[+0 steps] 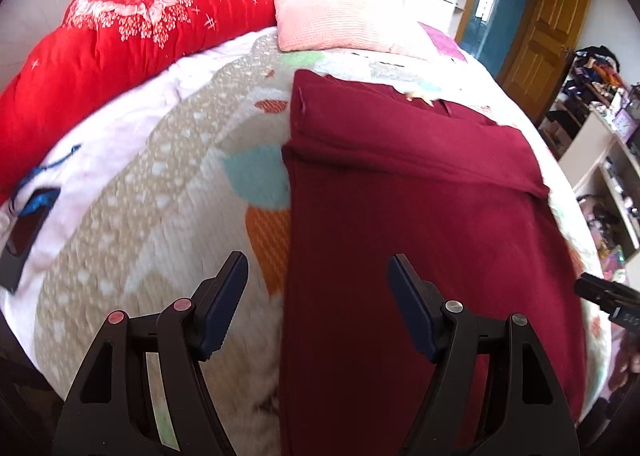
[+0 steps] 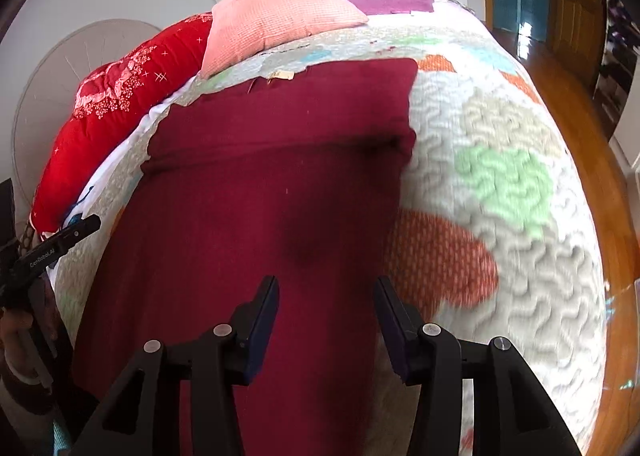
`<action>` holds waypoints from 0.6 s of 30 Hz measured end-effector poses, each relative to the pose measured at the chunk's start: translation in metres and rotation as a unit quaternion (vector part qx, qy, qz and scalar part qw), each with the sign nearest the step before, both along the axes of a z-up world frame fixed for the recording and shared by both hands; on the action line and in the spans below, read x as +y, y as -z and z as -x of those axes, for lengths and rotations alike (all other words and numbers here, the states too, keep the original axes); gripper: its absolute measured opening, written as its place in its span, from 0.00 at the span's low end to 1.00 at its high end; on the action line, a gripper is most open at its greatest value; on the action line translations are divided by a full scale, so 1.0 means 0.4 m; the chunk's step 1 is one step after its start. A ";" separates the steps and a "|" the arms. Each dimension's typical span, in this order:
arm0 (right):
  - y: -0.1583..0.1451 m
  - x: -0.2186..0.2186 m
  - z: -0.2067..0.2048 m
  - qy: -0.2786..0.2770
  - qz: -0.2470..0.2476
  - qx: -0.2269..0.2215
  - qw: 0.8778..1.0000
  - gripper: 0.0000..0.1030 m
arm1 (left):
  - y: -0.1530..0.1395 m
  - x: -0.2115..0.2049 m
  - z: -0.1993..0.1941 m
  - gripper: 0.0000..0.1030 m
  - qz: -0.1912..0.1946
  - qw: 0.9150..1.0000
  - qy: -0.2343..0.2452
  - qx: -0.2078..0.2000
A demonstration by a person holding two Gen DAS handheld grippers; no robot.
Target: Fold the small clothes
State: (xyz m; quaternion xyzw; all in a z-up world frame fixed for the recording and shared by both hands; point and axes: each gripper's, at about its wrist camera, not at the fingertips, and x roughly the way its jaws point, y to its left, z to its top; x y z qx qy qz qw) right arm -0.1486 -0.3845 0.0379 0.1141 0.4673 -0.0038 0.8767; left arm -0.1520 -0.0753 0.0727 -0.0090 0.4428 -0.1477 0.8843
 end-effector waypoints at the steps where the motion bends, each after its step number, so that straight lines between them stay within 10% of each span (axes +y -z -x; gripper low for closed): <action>1: 0.005 0.002 0.022 0.005 -0.004 -0.002 1.000 0.46 | 0.001 0.007 0.011 0.71 0.004 1.000 0.001 0.005; 18: 0.064 -0.003 0.264 -0.002 -0.070 0.012 0.997 0.51 | 0.101 0.062 0.152 0.71 -0.018 0.997 -0.003 0.070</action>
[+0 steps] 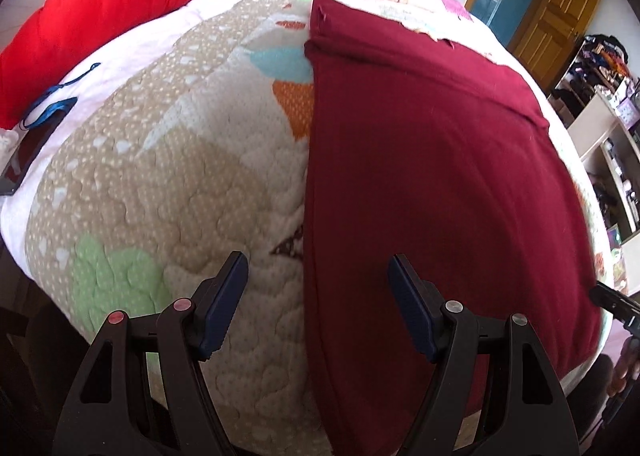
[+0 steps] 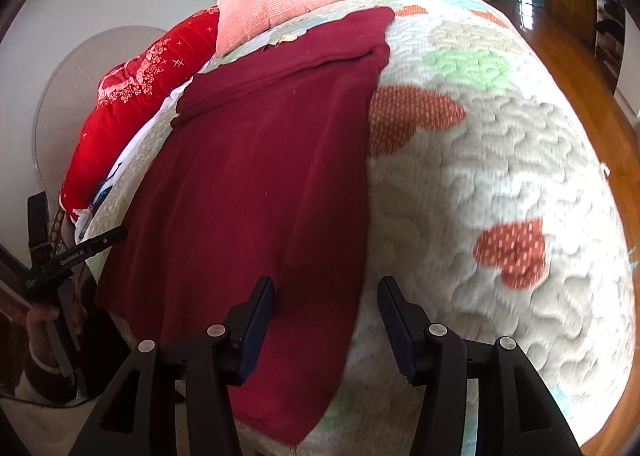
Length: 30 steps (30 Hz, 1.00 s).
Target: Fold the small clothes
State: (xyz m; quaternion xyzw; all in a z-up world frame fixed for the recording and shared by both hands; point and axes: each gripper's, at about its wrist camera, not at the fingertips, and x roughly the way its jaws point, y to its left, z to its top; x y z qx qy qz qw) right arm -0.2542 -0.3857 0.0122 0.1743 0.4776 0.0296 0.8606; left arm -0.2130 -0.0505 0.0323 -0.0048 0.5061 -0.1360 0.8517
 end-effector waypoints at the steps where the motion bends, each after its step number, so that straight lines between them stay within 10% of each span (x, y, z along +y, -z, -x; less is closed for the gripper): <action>1: 0.004 0.000 0.007 0.001 -0.002 -0.001 1.000 0.51 | 0.003 0.001 0.002 0.71 -0.003 1.000 0.000 -0.001; 30: 0.019 -0.011 0.090 -0.002 -0.057 -0.018 0.998 0.59 | 0.004 0.020 0.092 0.74 0.023 0.999 0.016 0.037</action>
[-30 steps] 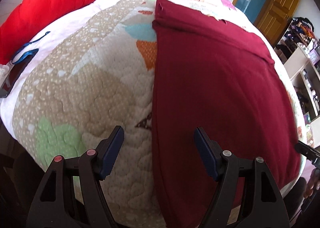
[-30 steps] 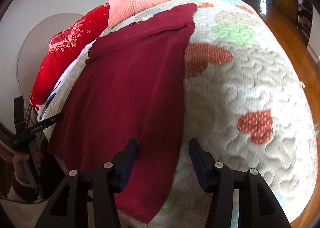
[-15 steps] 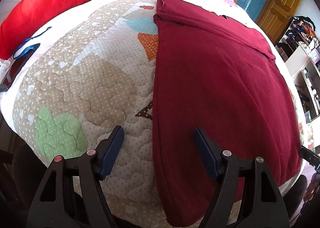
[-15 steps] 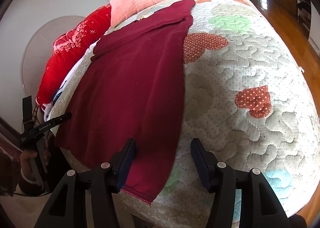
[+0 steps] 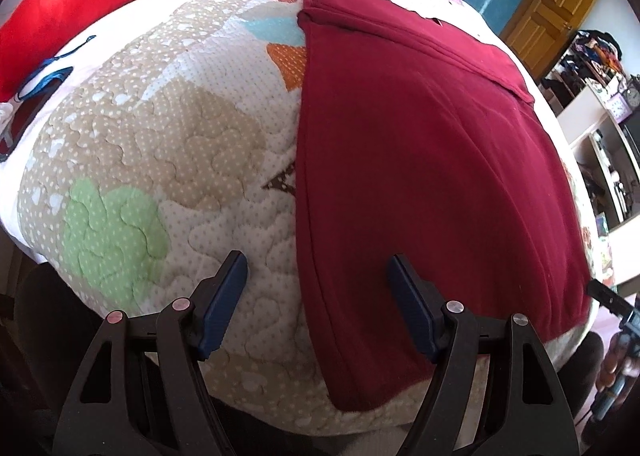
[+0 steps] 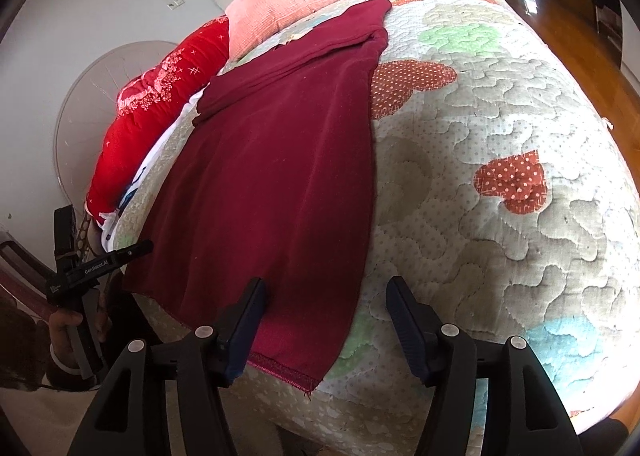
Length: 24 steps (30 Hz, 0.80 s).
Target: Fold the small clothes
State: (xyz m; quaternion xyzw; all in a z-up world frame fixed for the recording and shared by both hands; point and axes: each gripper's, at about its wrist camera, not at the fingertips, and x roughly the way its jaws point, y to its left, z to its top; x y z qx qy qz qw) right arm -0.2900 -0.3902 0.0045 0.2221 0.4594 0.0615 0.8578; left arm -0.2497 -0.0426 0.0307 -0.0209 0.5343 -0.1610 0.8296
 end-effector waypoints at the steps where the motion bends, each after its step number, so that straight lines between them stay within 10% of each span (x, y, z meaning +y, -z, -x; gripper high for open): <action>1: 0.000 -0.001 0.003 -0.001 -0.005 -0.001 1.000 0.60 | 0.001 -0.003 0.005 0.78 0.004 1.000 0.007 0.003; 24: 0.030 0.038 0.007 -0.045 -0.081 -0.064 0.994 0.74 | 0.018 -0.057 0.013 0.92 -0.029 0.999 0.026 0.000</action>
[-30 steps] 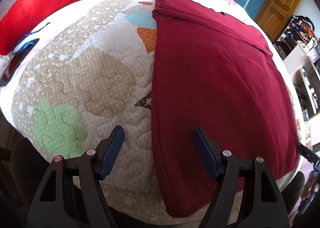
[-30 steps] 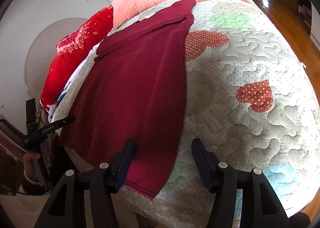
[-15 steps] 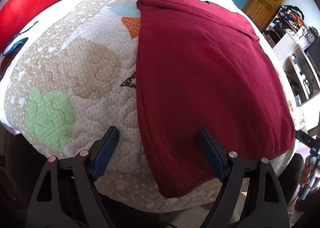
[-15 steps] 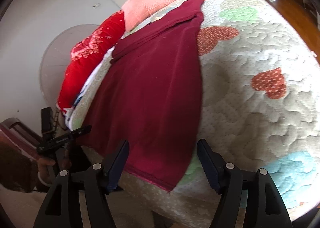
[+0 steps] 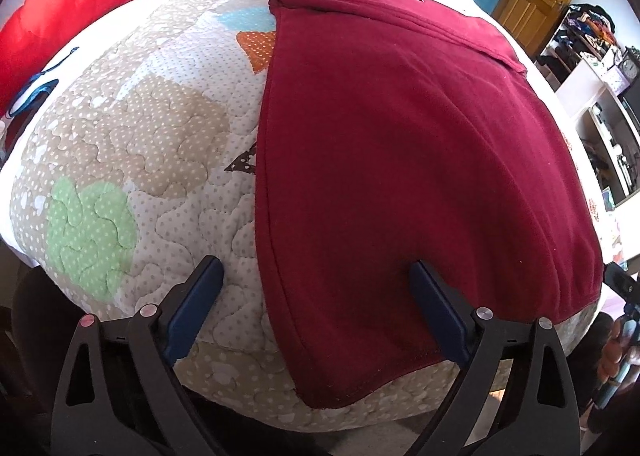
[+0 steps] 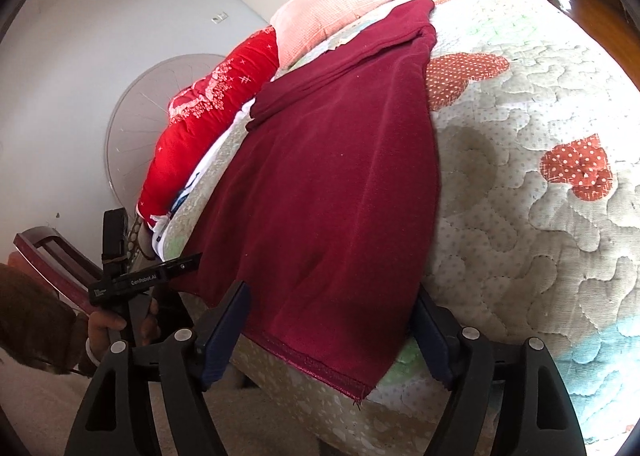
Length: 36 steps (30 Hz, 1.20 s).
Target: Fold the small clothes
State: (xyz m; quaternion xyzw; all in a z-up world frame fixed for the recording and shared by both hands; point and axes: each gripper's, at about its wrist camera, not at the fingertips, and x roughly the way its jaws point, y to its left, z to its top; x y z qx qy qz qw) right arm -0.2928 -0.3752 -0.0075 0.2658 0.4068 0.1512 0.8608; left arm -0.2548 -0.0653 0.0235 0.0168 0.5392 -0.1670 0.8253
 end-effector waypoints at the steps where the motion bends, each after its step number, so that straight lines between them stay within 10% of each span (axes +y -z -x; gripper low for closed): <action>1: 0.001 -0.001 0.001 0.001 -0.002 -0.002 1.000 0.75 | 0.001 -0.004 -0.002 0.92 -0.001 1.000 -0.001 0.000; 36: -0.002 -0.007 0.016 0.003 -0.016 -0.016 1.000 0.75 | 0.006 -0.019 0.005 0.99 0.001 1.000 0.005 0.010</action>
